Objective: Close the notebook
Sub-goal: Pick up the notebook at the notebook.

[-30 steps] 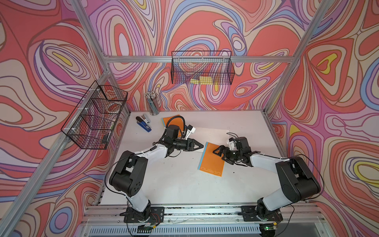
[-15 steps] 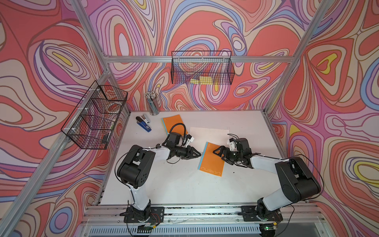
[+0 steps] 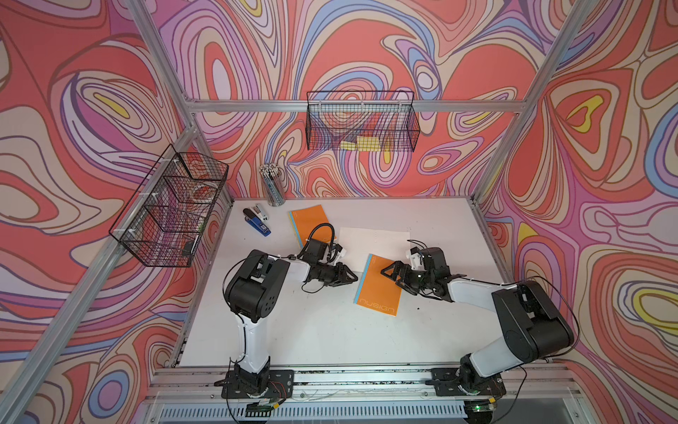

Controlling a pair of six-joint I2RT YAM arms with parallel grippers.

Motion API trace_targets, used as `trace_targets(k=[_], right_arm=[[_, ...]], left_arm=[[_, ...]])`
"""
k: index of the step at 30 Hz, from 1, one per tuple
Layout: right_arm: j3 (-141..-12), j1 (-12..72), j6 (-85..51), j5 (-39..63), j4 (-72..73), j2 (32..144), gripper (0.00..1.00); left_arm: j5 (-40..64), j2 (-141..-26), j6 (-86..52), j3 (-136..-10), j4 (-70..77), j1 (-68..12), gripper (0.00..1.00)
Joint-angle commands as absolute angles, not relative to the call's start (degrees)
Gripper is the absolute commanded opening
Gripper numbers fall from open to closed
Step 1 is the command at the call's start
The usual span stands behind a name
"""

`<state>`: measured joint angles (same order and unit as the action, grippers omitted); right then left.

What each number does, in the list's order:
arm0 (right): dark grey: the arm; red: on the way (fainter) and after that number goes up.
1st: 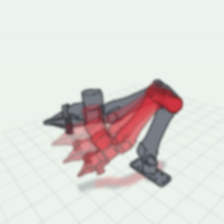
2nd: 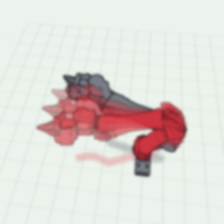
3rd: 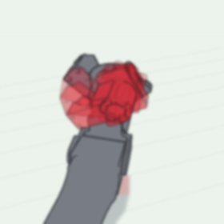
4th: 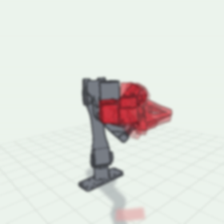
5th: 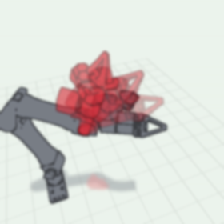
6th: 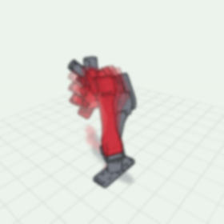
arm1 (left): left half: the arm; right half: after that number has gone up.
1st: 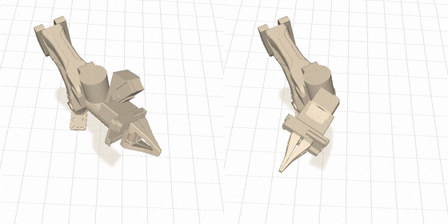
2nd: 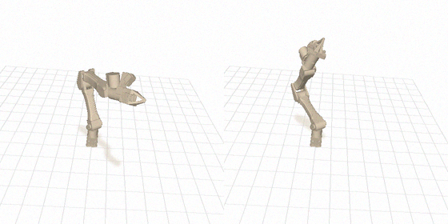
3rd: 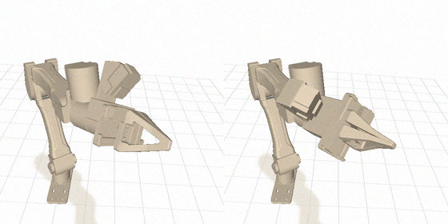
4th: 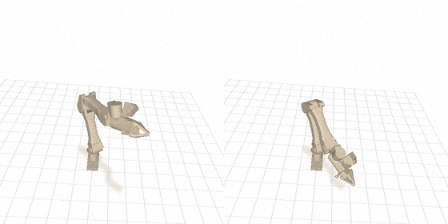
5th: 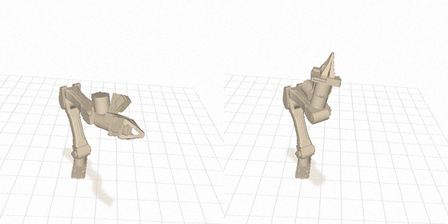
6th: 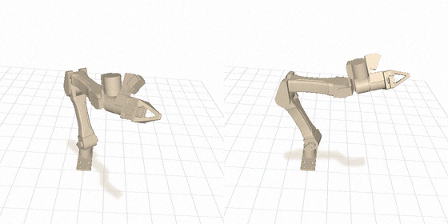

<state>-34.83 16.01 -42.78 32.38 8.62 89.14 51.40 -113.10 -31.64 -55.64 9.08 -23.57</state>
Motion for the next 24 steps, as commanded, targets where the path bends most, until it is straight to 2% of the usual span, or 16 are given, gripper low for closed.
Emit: trace_targets(k=[1, 19, 24], right_arm=[[-33.14, 16.26, -43.02, 31.79, 7.16, 89.30, 0.98], [-31.28, 16.25, -44.52, 32.33, 11.14, 90.43, 0.98], [-30.69, 16.22, -44.58, 32.46, 12.07, 90.96, 0.98]], left_arm=[[51.09, -115.40, -30.05, -57.38, 8.29, -23.27, 0.36], [52.22, -123.39, -30.03, -65.13, 3.80, -27.32, 0.35], [54.69, -123.16, -31.96, -63.64, 8.14, -27.39, 0.24]])
